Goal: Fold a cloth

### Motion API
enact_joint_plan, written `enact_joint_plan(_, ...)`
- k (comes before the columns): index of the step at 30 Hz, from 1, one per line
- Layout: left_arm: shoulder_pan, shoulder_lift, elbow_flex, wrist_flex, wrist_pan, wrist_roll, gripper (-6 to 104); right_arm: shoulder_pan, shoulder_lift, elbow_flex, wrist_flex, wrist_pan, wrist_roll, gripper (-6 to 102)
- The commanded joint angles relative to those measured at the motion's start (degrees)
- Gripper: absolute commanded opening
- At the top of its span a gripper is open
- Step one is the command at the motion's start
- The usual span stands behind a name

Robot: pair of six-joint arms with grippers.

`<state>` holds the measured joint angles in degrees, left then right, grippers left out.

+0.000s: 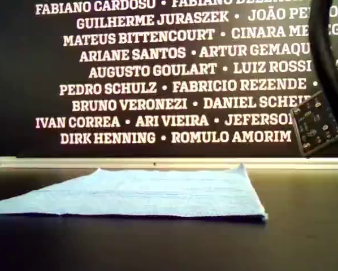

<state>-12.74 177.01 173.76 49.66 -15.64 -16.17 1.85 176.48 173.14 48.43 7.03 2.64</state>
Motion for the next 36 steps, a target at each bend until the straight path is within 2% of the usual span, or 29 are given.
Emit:
enact_joint_plan(1, 8.5, -3.7, -0.2, -3.7, 5.4, 4.5, 12, 0.2, 1.9, 0.8, 0.2, -0.7, 0.70, 2)
enact_joint_plan(19, 8.5, -3.7, -0.2, -3.7, 6.0, 4.6, 12, 0.2, 1.9, 0.8, 0.2, -1.0, 0.70, 2)
enact_joint_plan(24, 8.0, -3.2, -0.2, -3.7, 6.3, 3.8, 12, 0.3, 1.9, 0.8, 0.2, -1.1, 0.70, 2)
enact_joint_plan(28, 7.8, -2.5, -0.2, -4.7, 6.4, 4.5, 13, 0.4, 2.0, 0.7, -1.7, -1.2, 0.79, 3)
enact_joint_plan(31, 7.8, -2.4, -0.2, -4.9, 6.4, 4.5, 23, 0.4, 2.0, 0.7, -9.1, -1.3, 0.79, 6)
enact_joint_plan(35, 7.8, -2.4, -0.2, -4.9, 6.4, 4.5, 50, 0.5, 1.9, 0.7, -17.2, -1.3, 0.79, 22)
enact_joint_plan(36, 7.8, -2.4, -0.2, -4.9, 6.4, 3.9, 58, 0.5, 1.9, 0.7, -17.2, -1.3, 0.79, 26)
